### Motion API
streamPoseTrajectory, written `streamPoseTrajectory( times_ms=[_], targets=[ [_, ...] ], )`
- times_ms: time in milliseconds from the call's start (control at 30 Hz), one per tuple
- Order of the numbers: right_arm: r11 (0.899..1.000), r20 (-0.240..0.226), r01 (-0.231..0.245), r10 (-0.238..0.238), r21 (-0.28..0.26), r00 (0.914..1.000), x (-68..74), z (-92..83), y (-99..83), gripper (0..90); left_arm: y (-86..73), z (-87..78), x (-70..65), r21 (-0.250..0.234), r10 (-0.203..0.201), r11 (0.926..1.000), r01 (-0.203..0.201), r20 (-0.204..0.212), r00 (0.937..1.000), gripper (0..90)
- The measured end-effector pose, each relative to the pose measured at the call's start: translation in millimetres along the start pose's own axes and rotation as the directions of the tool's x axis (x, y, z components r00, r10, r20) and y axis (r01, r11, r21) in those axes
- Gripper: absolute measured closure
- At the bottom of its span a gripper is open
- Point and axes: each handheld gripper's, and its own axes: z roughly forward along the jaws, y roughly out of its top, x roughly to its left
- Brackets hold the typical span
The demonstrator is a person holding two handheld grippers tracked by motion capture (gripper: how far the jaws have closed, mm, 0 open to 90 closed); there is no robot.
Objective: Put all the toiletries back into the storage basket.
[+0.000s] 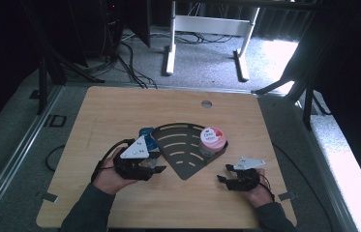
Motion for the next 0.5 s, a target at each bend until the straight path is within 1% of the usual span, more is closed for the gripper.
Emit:
streamPoseTrajectory(
  times_ms=[100, 167, 200, 333, 433, 500],
  targets=[
    [1.0, -0.001, 0.0, 0.0, 0.0, 1.0, 0.0, 0.0, 0.0, 39.2, 1.2, -5.8, 2.6, -0.01, -0.008, 0.9999, 0.007, -0.019, 0.9998, 50.7],
    [1.0, -0.001, 0.0, 0.0, 0.0, 1.0, 0.0, 0.0, 0.0, 39.2, 1.2, -5.8, 2.6, -0.01, -0.008, 0.9999, 0.007, -0.019, 0.9998, 50.1],
    [1.0, -0.001, 0.0, 0.0, 0.001, 1.0, 0.0, 0.0, 0.0, 39.2, 4.0, -10.8, 7.0, -0.011, -0.009, 0.9999, 0.009, -0.045, 0.9989, 49.5],
    [1.0, -0.001, 0.001, -0.001, 0.0, 1.0, 0.0, 0.0, 0.0, 39.0, 6.4, -16.7, 12.5, -0.025, -0.023, 0.9994, 0.021, -0.065, 0.9976, 48.0],
    [1.0, -0.001, 0.001, -0.001, 0.001, 1.0, 0.0, 0.0, 0.0, 39.0, 7.7, -19.7, 15.7, -0.025, -0.03, 0.9993, 0.028, -0.087, 0.9957, 46.6],
    [1.0, -0.001, 0.001, -0.001, 0.001, 1.0, 0.0, 0.0, 0.0, 39.0, 9.0, -21.3, 17.9, -0.022, -0.036, 0.9992, 0.033, -0.109, 0.9934, 45.1]
  ],
)
